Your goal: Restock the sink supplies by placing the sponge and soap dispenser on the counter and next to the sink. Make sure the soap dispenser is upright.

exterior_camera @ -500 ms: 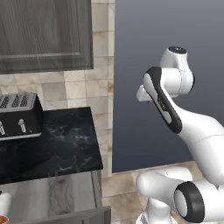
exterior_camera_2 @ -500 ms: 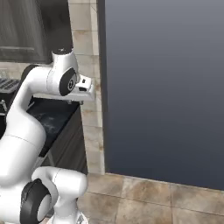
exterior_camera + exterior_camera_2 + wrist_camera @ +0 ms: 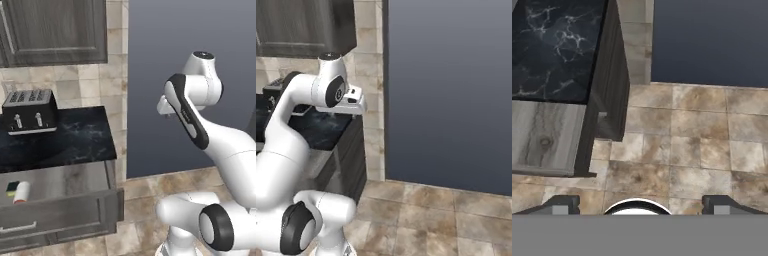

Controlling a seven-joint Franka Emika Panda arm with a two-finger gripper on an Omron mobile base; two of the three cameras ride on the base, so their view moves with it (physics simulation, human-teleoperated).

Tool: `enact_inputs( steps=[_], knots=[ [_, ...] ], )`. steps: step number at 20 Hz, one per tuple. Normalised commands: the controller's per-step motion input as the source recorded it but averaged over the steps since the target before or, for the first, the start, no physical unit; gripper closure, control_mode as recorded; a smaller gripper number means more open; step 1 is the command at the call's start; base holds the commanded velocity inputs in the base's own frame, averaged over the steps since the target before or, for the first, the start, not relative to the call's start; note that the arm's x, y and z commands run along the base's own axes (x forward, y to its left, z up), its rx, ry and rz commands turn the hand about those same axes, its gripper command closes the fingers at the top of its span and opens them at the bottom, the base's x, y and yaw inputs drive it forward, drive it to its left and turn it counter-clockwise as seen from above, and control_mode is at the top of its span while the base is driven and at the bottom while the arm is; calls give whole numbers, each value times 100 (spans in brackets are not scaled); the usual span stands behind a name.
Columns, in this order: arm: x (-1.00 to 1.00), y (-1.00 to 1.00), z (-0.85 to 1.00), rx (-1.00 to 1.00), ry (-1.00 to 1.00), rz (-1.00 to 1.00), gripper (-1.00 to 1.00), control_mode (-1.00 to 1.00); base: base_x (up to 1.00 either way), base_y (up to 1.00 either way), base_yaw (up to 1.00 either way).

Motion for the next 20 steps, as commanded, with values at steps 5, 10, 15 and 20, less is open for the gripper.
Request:
enact_inputs(
  steps=[5,10,15,20],
  knots=[
    [0,0,0,0,0,0,-100,100,-57,100,0],
    [0,0,0,0,0,0,-100,100,-2,100,-2],
    [0,0,0,0,0,0,-100,100,0,91,-4],
    [0,0,0,0,0,0,-100,100,0,67,-3]
  ],
)
